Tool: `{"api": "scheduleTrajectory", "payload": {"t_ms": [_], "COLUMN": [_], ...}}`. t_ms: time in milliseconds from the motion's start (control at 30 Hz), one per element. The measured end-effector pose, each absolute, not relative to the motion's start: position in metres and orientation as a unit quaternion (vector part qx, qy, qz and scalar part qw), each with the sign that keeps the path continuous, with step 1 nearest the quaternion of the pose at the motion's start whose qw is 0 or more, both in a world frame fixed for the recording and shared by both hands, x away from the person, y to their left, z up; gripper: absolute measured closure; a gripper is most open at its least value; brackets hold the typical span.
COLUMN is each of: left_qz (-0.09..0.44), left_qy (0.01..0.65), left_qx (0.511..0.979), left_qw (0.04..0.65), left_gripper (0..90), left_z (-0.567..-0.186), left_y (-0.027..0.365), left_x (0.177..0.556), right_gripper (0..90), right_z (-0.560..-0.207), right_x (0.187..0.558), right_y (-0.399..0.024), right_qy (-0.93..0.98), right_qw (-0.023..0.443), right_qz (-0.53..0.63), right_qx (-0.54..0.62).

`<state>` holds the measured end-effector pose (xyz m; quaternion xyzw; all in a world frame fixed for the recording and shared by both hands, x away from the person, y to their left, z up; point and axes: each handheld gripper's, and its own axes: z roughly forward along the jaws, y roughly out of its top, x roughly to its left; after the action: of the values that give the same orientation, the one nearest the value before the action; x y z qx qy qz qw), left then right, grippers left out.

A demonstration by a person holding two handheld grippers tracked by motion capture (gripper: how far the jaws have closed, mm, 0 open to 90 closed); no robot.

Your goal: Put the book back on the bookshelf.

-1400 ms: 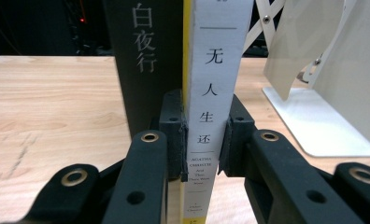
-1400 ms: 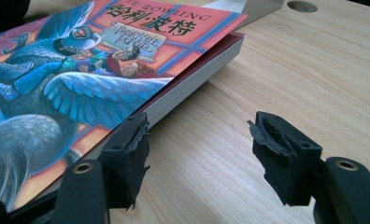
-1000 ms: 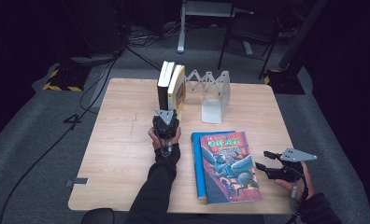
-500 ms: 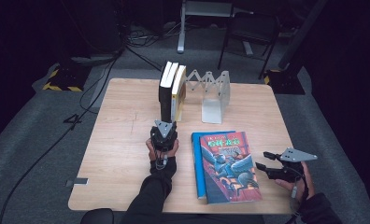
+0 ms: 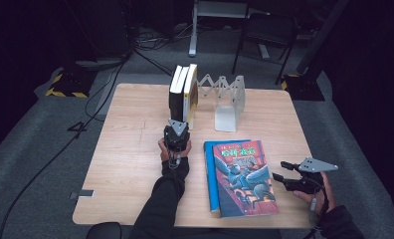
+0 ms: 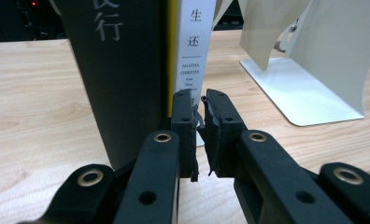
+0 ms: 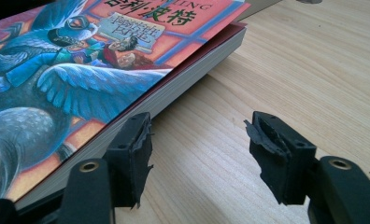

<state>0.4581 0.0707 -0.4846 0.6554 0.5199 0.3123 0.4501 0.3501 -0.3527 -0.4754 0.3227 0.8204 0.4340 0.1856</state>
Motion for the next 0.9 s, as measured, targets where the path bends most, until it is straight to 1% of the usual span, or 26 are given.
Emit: {"api": "scheduleTrajectory", "payload": {"t_ms": [167, 300, 367, 433, 600, 733, 800, 900], "left_qz": [0.304, 0.297, 0.293, 0.296, 0.264, 0.251, 0.240, 0.229], "left_qy": [0.517, 0.498, 0.469, 0.440, 0.395, 0.357, 0.333, 0.313], "left_qx": [0.664, 0.689, 0.705, 0.724, 0.763, 0.792, 0.808, 0.822], "left_qw": [0.446, 0.436, 0.445, 0.442, 0.439, 0.427, 0.423, 0.417], "left_gripper": [80.4, 77.6, 77.8, 77.8, 76.3, 74.6, 74.6, 74.4], "left_z": [-0.486, -0.481, -0.473, -0.465, -0.452, -0.448, -0.449, -0.451], "left_y": [0.071, 0.073, 0.074, 0.075, 0.084, 0.088, 0.091, 0.097], "left_x": [0.463, 0.460, 0.454, 0.448, 0.435, 0.419, 0.405, 0.391], "right_gripper": [37.8, 37.2, 37.1, 36.6, 34.0, 34.0, 34.0, 34.0], "right_z": [-0.475, -0.473, -0.471, -0.467, -0.458, -0.459, -0.459, -0.462], "right_x": [0.350, 0.349, 0.348, 0.345, 0.331, 0.321, 0.316, 0.310], "right_y": [-0.354, -0.356, -0.356, -0.357, -0.353, -0.353, -0.353, -0.355], "right_qy": [0.816, 0.815, 0.814, 0.814, 0.822, 0.829, 0.834, 0.838], "right_qw": [0.190, 0.194, 0.197, 0.203, 0.199, 0.187, 0.181, 0.181], "right_qz": [0.438, 0.437, 0.436, 0.431, 0.427, 0.419, 0.414, 0.409], "right_qx": [0.326, 0.328, 0.329, 0.332, 0.318, 0.321, 0.317, 0.313]}}
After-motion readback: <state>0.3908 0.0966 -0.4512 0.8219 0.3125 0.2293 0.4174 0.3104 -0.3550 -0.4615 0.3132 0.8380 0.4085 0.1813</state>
